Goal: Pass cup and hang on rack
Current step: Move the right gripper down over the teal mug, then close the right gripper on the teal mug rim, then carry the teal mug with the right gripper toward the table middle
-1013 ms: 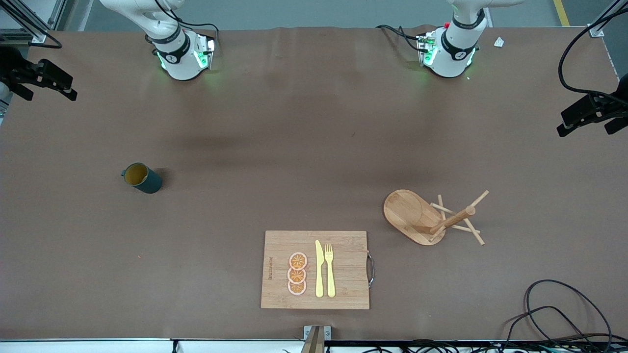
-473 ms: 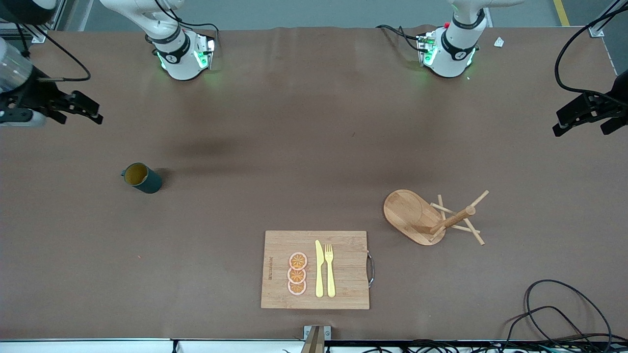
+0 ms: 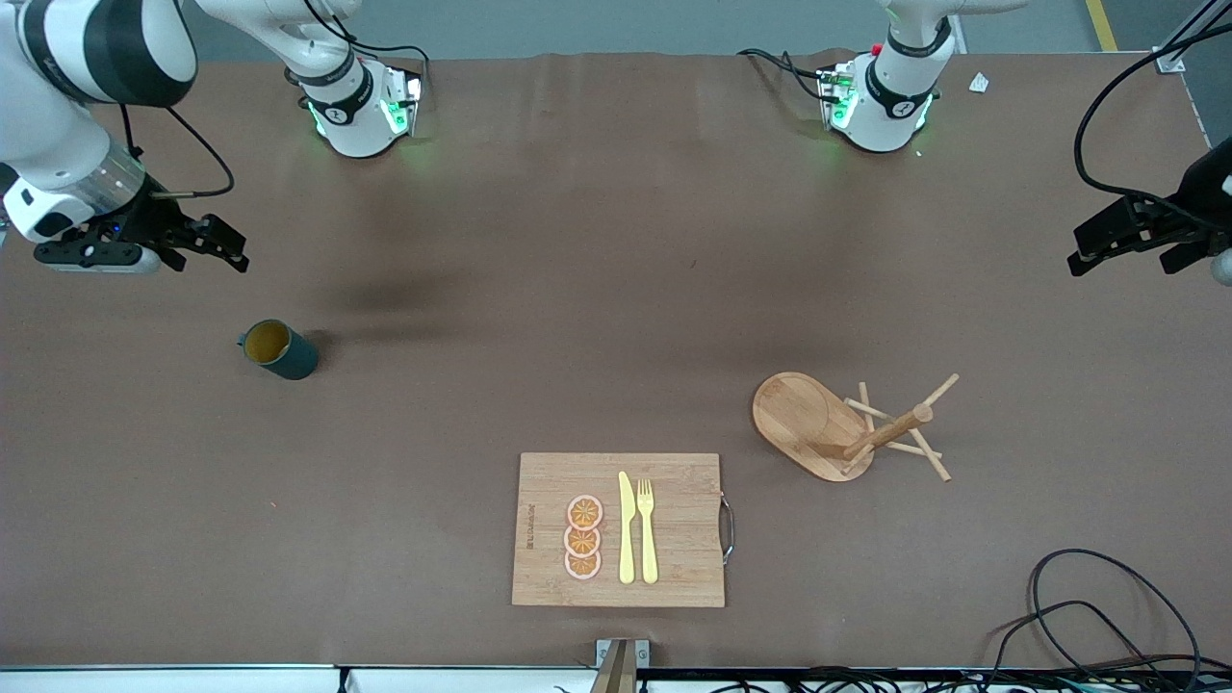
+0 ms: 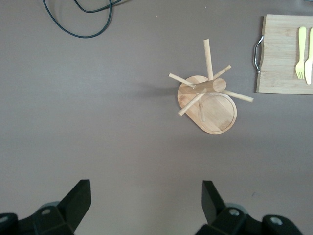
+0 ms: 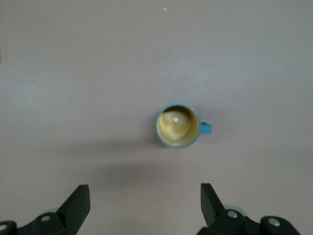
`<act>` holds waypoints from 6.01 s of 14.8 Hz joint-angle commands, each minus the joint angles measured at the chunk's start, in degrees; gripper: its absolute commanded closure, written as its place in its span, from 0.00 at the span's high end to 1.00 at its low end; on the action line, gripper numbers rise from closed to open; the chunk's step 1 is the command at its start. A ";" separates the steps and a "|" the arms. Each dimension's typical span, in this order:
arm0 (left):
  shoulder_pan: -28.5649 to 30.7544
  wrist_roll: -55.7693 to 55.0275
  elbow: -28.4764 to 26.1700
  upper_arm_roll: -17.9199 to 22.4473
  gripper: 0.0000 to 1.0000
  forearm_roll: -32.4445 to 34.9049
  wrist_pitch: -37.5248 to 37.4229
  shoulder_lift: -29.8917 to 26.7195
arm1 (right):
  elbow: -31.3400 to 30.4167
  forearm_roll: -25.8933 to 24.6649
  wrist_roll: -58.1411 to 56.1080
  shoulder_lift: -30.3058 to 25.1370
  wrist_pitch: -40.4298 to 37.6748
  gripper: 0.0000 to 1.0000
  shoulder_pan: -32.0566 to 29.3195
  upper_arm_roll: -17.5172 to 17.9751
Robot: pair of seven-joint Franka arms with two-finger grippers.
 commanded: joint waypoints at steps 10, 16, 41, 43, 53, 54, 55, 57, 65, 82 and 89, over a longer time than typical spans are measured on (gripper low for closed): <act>-0.60 3.83 0.05 0.01 1.00 0.85 0.23 0.64 | -5.72 1.21 2.11 14.41 23.08 1.00 -0.42 0.09; -0.51 3.38 0.22 0.10 1.00 0.85 0.23 0.55 | -10.55 1.30 3.44 16.09 31.96 1.00 0.81 0.09; -0.25 3.65 0.22 0.10 1.00 0.50 0.23 0.55 | -10.38 1.12 6.34 22.85 35.57 0.47 2.48 0.00; -0.25 3.65 0.22 0.10 1.00 0.50 0.23 0.55 | -9.94 0.94 5.64 23.56 36.44 0.43 1.35 0.00; -0.07 3.73 0.22 0.10 1.00 0.50 0.23 0.55 | -9.94 0.86 5.72 23.56 36.53 0.01 1.25 0.00; -0.07 3.73 0.22 0.10 1.00 0.50 0.23 0.55 | -9.94 0.86 5.64 23.56 36.53 0.01 1.25 0.00; -0.07 3.73 0.22 0.10 1.00 0.50 0.23 0.55 | -9.94 0.86 5.64 23.56 36.53 0.00 1.25 0.00; -0.07 3.73 0.22 0.10 1.00 0.50 0.23 0.55 | -9.94 0.86 5.64 23.56 36.36 0.00 1.25 0.00; 0.28 3.30 0.31 0.10 1.00 0.50 0.58 0.46 | -8.10 1.21 14.32 16.11 20.12 0.00 7.65 0.88; 1.69 3.29 -0.31 0.45 1.00 -3.54 1.81 1.95 | 29.33 0.15 95.18 42.97 12.27 0.00 56.18 0.70; 1.51 1.55 -0.13 0.45 1.00 -3.28 1.46 3.98 | 31.98 -0.29 100.47 46.23 12.54 0.00 57.76 0.61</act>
